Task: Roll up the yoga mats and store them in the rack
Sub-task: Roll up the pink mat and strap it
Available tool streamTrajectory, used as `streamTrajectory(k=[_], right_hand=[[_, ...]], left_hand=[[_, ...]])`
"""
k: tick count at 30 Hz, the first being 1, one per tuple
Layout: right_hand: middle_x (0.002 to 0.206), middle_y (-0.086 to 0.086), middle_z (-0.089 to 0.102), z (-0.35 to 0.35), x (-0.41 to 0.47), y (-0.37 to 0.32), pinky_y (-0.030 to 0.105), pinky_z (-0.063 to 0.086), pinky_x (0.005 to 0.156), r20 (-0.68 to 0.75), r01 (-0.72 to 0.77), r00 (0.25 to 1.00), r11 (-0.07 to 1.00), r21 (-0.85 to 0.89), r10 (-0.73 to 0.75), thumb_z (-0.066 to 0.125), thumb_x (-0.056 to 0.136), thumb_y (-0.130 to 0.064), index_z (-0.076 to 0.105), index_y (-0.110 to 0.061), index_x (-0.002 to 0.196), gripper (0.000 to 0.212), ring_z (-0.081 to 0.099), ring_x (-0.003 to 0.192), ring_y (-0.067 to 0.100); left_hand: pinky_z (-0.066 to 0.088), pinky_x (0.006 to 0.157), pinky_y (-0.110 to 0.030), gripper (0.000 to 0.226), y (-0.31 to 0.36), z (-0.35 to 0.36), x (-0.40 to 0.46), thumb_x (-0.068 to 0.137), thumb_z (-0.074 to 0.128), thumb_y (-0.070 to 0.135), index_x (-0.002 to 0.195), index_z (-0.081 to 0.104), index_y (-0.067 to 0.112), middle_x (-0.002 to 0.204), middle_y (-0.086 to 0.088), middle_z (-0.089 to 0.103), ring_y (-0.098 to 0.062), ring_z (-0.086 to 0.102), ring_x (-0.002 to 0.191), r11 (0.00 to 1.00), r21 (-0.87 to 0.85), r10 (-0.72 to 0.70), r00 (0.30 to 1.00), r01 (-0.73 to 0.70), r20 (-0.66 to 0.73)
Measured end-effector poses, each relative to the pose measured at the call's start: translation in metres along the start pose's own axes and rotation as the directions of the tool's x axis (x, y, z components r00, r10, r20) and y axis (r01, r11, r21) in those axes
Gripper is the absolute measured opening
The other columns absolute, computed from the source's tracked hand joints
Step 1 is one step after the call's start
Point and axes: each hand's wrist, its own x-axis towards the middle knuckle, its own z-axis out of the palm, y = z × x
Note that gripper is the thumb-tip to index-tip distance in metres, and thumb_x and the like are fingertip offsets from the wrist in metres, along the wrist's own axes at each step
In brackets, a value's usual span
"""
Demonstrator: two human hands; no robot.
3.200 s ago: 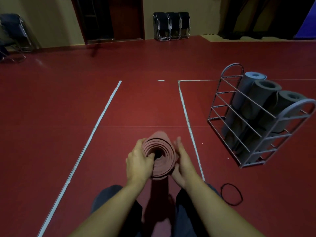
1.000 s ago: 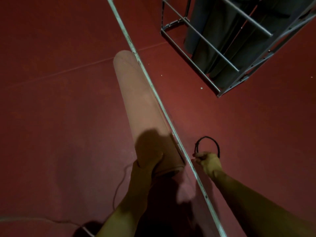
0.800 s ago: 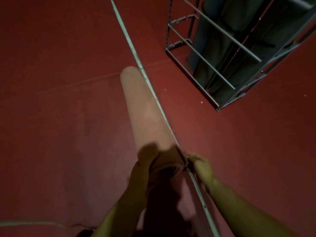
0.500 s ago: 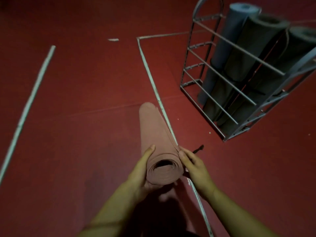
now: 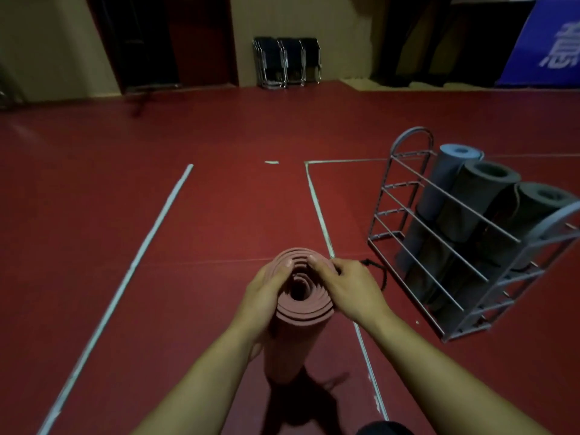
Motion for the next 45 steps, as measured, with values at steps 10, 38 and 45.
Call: streamTrajectory(k=[10, 38, 45], right_hand=[[0.05, 0.004, 0.06, 0.021, -0.035, -0.063, 0.037, 0.052, 0.055, 0.08, -0.001, 0.997, 0.977, -0.212, 0.019, 0.049, 0.088, -0.078, 0.06, -0.009, 0.061, 0.074, 0.065, 0.055, 0.027], [0.115, -0.005, 0.055, -0.011, -0.01, -0.057, 0.02, 0.047, 0.096, 0.522, 0.459, 0.761, 0.888, -0.015, -0.384, 0.05, 0.108, -0.03, 0.067, -0.025, 0.113, 0.018, 0.059, 0.106, 0.005], [0.147, -0.026, 0.039, -0.023, -0.02, -0.044, 0.02, 0.034, 0.111, 0.633, 0.312, 0.723, 0.948, 0.054, -0.274, 0.075, 0.084, -0.061, 0.058, -0.031, 0.126, 0.054, 0.041, 0.135, -0.009]], left_hand=[[0.053, 0.105, -0.042, 0.023, 0.022, -0.055, -0.053, 0.101, 0.062, 0.036, 0.115, 0.078, 0.028, 0.107, 0.011, 0.079, -0.007, 0.072, 0.107, 0.989, 0.138, -0.038, 0.991, 0.056, -0.132], [0.047, 0.1, -0.02, 0.022, -0.005, -0.059, -0.049, 0.096, 0.069, 0.038, 0.112, 0.069, 0.024, 0.13, 0.017, 0.063, 0.005, 0.058, 0.121, 0.875, 0.362, 0.363, 0.93, -0.322, -0.05], [0.048, 0.075, -0.021, 0.027, -0.002, -0.059, -0.039, 0.094, 0.073, 0.029, 0.072, 0.057, 0.027, 0.092, 0.003, 0.066, -0.006, 0.063, 0.085, 0.819, 0.461, 0.463, 0.867, -0.34, -0.183]])
